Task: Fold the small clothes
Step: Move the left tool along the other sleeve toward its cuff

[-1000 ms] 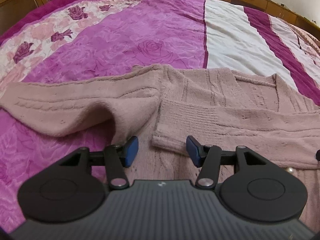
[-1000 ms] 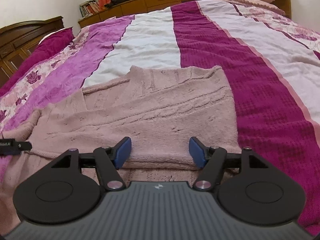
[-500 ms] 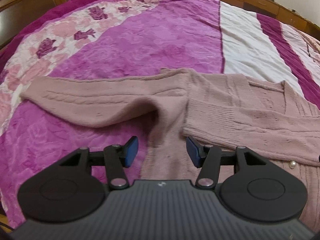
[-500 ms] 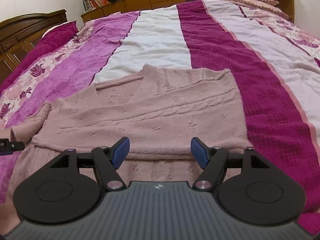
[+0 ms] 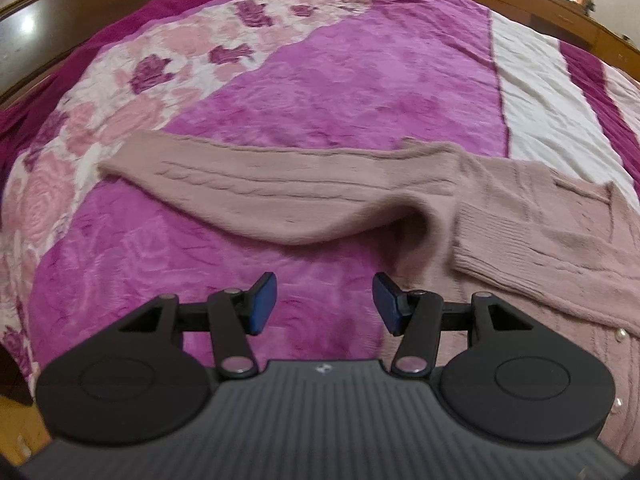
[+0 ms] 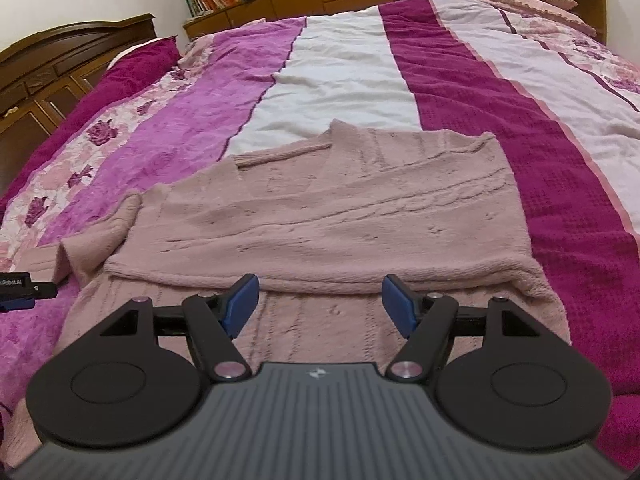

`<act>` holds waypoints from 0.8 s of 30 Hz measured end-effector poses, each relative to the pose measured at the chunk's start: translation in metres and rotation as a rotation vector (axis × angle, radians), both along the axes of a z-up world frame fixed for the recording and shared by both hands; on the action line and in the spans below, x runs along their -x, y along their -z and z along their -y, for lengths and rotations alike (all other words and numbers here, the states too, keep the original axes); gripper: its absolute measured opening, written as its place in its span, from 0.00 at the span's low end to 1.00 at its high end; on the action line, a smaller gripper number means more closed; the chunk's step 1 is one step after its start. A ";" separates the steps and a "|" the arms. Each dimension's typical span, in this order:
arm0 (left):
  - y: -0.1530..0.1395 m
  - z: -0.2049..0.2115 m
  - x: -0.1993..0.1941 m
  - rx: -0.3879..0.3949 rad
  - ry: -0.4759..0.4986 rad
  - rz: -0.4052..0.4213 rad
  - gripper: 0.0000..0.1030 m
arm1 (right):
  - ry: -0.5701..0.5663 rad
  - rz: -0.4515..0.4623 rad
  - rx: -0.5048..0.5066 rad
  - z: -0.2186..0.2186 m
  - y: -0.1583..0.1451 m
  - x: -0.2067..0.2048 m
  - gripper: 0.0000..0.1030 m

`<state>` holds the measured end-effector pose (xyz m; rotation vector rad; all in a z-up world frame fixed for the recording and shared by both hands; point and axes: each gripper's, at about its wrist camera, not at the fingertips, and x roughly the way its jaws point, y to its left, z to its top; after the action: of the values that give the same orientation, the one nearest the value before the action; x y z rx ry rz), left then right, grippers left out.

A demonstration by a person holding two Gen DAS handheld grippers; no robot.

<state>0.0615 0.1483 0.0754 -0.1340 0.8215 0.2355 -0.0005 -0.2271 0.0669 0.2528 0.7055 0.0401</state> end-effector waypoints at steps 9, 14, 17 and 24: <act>0.005 -0.054 -0.012 0.073 -0.114 0.010 0.53 | -0.026 0.004 0.004 -0.015 0.006 0.010 0.73; 0.007 -0.072 -0.029 0.102 -0.167 0.021 0.53 | -0.036 -0.018 0.026 -0.023 0.016 0.012 0.74; 0.010 -0.077 -0.039 0.103 -0.180 0.016 0.53 | -0.033 -0.017 0.038 -0.023 0.019 0.014 0.74; 0.022 -0.087 -0.056 0.127 -0.188 -0.010 0.54 | -0.004 -0.018 0.035 -0.017 0.024 0.014 0.74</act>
<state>0.1173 0.2350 0.0532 -0.3305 0.8345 0.3607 -0.0142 -0.2104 0.0434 0.2181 0.7245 0.0295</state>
